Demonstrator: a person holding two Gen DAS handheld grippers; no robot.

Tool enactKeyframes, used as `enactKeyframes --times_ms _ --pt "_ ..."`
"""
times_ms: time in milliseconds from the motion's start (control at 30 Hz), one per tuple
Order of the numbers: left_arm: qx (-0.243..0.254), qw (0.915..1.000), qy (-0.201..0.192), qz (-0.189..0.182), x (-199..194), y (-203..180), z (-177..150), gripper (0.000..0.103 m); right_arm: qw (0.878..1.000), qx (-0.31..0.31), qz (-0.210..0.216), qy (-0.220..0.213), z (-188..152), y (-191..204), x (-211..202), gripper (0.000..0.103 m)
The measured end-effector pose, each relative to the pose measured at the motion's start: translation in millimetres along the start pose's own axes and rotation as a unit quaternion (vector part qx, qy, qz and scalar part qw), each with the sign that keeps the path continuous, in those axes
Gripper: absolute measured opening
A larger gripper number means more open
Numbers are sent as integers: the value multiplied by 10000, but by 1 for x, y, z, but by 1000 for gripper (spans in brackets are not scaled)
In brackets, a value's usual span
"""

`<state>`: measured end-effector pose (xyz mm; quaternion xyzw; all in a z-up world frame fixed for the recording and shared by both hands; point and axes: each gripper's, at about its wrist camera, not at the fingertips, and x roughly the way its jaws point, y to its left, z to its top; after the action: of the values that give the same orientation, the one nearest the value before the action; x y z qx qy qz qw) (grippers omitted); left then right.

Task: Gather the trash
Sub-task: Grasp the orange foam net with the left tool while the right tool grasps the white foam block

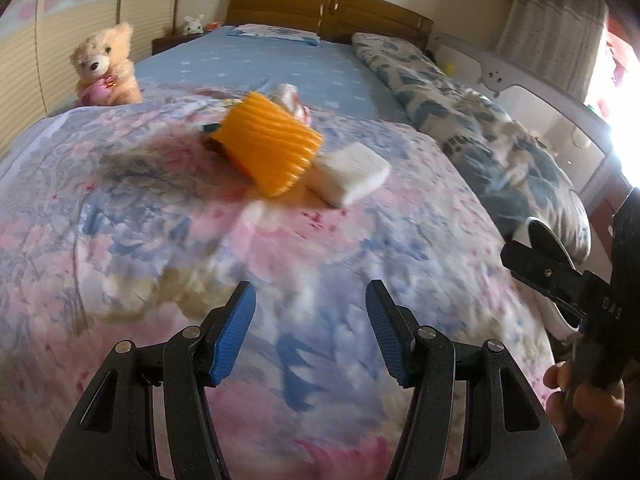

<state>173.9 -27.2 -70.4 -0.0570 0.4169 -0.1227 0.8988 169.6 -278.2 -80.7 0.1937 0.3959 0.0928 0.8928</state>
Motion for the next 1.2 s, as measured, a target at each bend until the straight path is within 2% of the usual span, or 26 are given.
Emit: enactKeyframes --times_ms 133,467,700,733,767,800,833,900,1033,1133,1200 --pt "-190 9998 29 -6 9 15 16 58 9999 103 62 41 10 3 20 81" --pt "-665 9976 -139 -149 32 43 61 58 9980 351 410 318 38 11 76 60" --pt "-885 9945 -165 -540 54 54 82 58 9954 593 639 409 58 14 113 59" --pt "-917 9938 -168 -600 57 56 84 57 9950 616 654 428 60 15 118 59" --pt "-929 9933 -177 -671 60 56 85 48 9948 632 659 447 61 15 122 58" --pt "-916 9930 -163 -724 62 56 86 36 9944 655 668 496 62 15 128 54" --pt "-897 9930 -148 -758 64 56 86 32 9940 672 687 526 63 15 132 50" --pt "-818 9935 -166 -775 64 54 86 19 9933 666 733 601 63 16 139 29" --pt "-637 9952 -225 -709 54 49 81 14 9925 623 873 580 61 20 137 18" --pt "-581 9955 -241 -708 44 46 74 12 9914 703 958 545 58 18 126 3" --pt "-521 9960 -231 -693 37 43 70 12 9914 718 975 488 55 17 117 0"
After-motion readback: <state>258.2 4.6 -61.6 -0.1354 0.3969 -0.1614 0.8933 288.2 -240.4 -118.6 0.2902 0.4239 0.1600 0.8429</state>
